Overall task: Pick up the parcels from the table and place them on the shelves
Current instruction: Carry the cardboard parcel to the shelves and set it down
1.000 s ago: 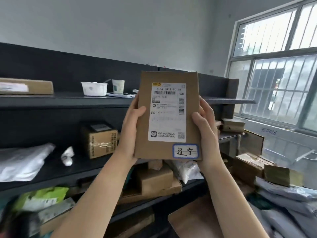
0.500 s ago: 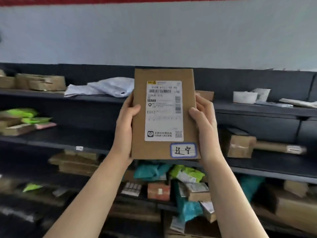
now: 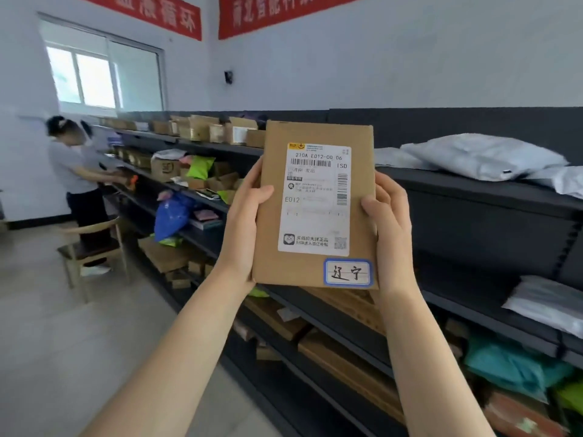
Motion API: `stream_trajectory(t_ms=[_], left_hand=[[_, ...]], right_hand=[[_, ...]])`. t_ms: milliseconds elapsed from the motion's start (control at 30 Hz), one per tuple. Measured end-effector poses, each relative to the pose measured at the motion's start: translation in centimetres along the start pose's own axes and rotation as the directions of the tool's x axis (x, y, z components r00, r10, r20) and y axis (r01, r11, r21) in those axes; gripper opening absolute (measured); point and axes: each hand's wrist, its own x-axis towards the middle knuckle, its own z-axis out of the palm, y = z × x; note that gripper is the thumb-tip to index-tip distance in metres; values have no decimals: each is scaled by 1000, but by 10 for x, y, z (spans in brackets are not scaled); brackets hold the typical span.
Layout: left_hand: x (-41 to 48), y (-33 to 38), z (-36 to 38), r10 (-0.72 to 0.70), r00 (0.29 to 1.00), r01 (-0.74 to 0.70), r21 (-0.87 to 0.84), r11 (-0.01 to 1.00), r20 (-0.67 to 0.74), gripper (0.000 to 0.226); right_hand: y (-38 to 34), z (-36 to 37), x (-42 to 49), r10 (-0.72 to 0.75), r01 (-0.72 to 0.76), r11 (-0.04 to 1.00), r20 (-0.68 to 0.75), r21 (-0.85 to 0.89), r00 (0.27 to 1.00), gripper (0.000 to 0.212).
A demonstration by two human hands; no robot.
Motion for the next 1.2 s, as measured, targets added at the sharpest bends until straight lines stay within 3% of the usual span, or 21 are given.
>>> stream_trajectory(t_ms=[167, 567, 867, 1200], left_hand=[[26, 7, -66, 17, 988, -11, 38, 999, -152, 48], [124, -19, -190, 96, 929, -48, 139, 989, -359, 57], [209, -23, -294, 166, 885, -82, 205, 975, -436, 53], [296, -42, -470, 101, 909, -32, 173, 984, -404, 56]], right_hand=[[45, 62, 34, 26, -31, 998, 91, 55, 996, 43], [172, 164, 138, 74, -129, 971, 260, 203, 963, 46], [258, 260, 223, 63, -161, 954, 354, 252, 933, 35], [375, 402, 272, 76, -158, 949, 292, 271, 953, 36]])
